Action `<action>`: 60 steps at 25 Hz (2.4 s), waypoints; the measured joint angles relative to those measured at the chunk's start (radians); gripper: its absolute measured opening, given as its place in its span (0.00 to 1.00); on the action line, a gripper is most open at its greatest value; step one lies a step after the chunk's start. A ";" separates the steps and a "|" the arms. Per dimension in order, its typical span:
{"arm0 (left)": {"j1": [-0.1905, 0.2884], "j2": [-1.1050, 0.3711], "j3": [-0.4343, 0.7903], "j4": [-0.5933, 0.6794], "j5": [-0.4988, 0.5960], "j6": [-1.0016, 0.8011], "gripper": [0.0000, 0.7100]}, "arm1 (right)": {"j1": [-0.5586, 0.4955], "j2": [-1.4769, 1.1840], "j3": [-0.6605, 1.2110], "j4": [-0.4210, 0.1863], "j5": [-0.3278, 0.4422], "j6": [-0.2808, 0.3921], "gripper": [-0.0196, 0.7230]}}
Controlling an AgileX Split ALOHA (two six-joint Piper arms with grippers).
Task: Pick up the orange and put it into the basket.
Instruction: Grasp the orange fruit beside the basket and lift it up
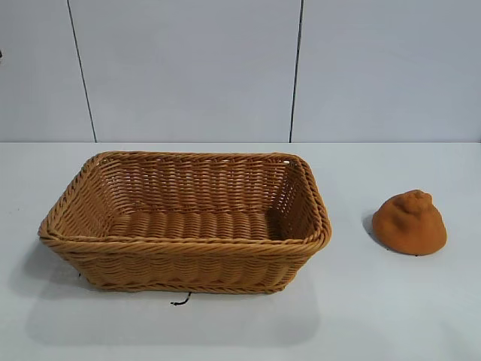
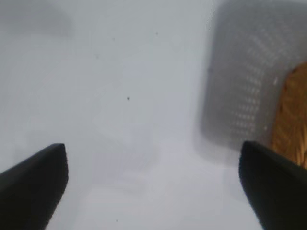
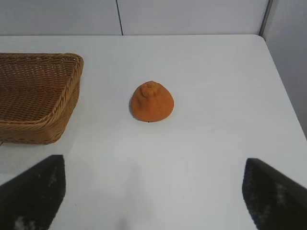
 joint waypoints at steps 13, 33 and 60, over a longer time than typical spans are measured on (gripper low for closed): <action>0.000 -0.664 0.567 -0.001 -0.112 -0.024 0.98 | 0.000 0.000 0.000 0.000 0.001 0.000 0.96; 0.000 -1.468 0.737 -0.017 -0.146 -0.026 0.98 | 0.000 0.001 -0.012 0.000 -0.015 0.000 0.96; 0.000 -1.534 0.737 -0.018 -0.146 -0.031 0.98 | 0.000 1.405 -0.679 0.011 -0.053 0.000 0.96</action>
